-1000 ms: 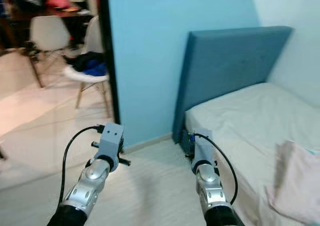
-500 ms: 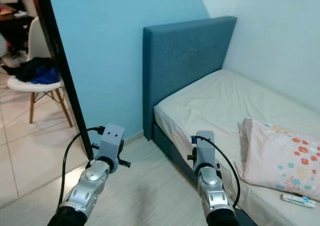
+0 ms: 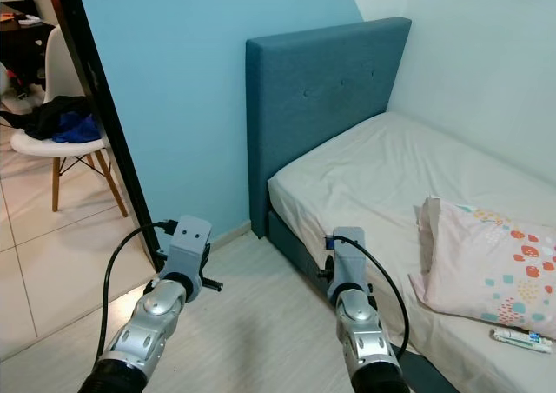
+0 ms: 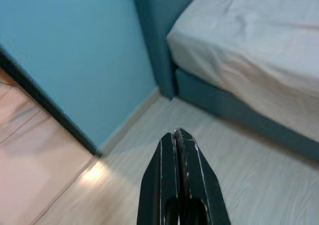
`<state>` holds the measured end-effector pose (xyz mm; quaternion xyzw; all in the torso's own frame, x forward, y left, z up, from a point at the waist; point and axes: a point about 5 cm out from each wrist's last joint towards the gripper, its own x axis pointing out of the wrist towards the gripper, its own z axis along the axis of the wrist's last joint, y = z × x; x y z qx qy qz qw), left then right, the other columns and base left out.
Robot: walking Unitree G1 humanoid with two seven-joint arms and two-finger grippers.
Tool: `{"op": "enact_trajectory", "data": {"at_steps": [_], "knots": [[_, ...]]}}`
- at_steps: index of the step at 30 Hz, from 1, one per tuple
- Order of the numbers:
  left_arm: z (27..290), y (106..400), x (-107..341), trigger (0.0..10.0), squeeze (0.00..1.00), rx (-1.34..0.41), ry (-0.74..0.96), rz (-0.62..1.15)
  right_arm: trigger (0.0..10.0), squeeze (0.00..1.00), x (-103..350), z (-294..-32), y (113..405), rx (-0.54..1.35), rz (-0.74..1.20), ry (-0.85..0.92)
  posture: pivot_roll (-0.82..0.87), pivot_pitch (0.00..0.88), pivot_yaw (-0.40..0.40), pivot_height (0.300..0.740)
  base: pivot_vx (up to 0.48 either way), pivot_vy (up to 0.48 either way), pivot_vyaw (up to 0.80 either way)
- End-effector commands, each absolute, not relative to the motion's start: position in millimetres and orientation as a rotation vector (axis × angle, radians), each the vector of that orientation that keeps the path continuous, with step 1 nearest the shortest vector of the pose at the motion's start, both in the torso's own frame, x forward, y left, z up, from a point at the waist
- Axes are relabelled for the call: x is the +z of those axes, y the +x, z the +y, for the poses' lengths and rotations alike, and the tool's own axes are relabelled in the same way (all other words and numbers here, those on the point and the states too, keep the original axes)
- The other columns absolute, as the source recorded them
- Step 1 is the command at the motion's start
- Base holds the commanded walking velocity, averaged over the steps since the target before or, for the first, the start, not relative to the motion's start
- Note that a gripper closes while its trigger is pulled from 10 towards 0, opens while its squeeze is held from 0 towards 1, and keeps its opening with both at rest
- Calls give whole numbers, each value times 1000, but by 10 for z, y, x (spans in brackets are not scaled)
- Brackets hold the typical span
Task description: Clean up the room
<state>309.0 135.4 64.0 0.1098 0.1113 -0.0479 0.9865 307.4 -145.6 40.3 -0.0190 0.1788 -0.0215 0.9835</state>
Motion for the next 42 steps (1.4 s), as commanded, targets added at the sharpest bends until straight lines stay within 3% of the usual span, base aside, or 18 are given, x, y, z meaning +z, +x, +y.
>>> {"op": "enact_trajectory", "data": {"at_steps": [1,15,42], "knots": [[1326,3083,637,10000,0,-107,223,223,10000,0,389,-1473,3071,-47,370,-45,15,0,-80,740,0,0,0],[1324,3093,646,10000,0,-108,224,220,10000,0,376,-1480,3060,-45,376,-62,16,0,-83,740,0,0,-229],[1355,3095,651,10000,0,-99,216,224,10000,0,424,-1391,3094,31,350,-124,22,0,-78,740,0,0,0]]}}
